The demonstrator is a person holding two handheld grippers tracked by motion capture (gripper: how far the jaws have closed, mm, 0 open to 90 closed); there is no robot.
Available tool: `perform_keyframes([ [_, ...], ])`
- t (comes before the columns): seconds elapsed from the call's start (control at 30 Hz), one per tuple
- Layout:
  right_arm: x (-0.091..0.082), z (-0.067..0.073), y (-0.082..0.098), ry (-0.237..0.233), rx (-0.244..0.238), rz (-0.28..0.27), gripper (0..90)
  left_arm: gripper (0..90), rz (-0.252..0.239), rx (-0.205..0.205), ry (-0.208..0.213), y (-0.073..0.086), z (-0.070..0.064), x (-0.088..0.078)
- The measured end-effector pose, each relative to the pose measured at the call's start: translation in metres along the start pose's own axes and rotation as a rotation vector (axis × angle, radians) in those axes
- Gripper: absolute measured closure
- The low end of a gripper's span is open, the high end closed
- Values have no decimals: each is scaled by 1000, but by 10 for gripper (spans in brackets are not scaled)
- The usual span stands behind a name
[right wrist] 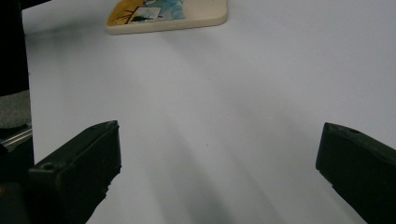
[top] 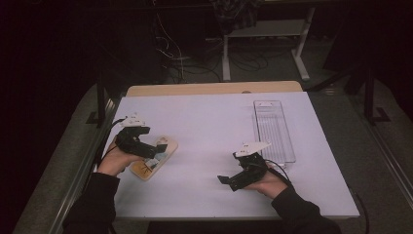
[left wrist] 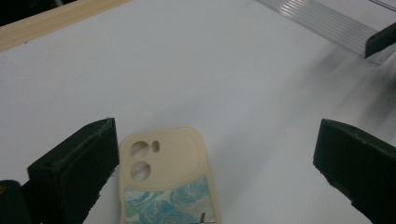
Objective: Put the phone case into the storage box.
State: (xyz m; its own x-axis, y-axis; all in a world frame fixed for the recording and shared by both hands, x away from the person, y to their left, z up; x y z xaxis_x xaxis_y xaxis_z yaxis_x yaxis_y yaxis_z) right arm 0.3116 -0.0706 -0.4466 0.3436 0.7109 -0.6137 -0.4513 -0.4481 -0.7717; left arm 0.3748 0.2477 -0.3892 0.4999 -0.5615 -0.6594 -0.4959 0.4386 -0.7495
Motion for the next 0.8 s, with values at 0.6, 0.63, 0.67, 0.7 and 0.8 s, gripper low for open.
perform_keyframes([
  [0.6, 0, 0, -1, 0, 1, -1, 0, 0, 15, -34, -65, 2, 26, -7],
  [0.63, 0, 0, -1, 0, 2, -2, 0, 0, 15, -32, -70, 2, 26, -7],
  [0.67, 0, 0, -1, 0, 1, -2, 0, 0, 17, -26, -72, 3, 27, -6],
  [0.7, 0, 0, -1, 0, 1, -1, 0, 0, 17, -34, -72, 3, 26, -6],
  [0.8, 0, 0, -1, 1, 2, -2, 0, 0, 24, -36, -74, 5, 27, -4],
])
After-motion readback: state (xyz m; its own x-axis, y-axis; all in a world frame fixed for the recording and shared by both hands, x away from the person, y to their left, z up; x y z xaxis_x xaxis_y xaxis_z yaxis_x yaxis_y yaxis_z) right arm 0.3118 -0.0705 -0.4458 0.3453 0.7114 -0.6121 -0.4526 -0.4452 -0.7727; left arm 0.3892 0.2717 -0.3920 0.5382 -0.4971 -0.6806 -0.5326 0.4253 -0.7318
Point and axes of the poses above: each handheld gripper's, and its own axes: x roughly forward along the jaws, y roughly out of its underside, z roughly to its left, the point moved 4 cm from there along x, roughly forward along the jaws, and after that the axes turned 2 degrees about z, right-handed, at the moved point
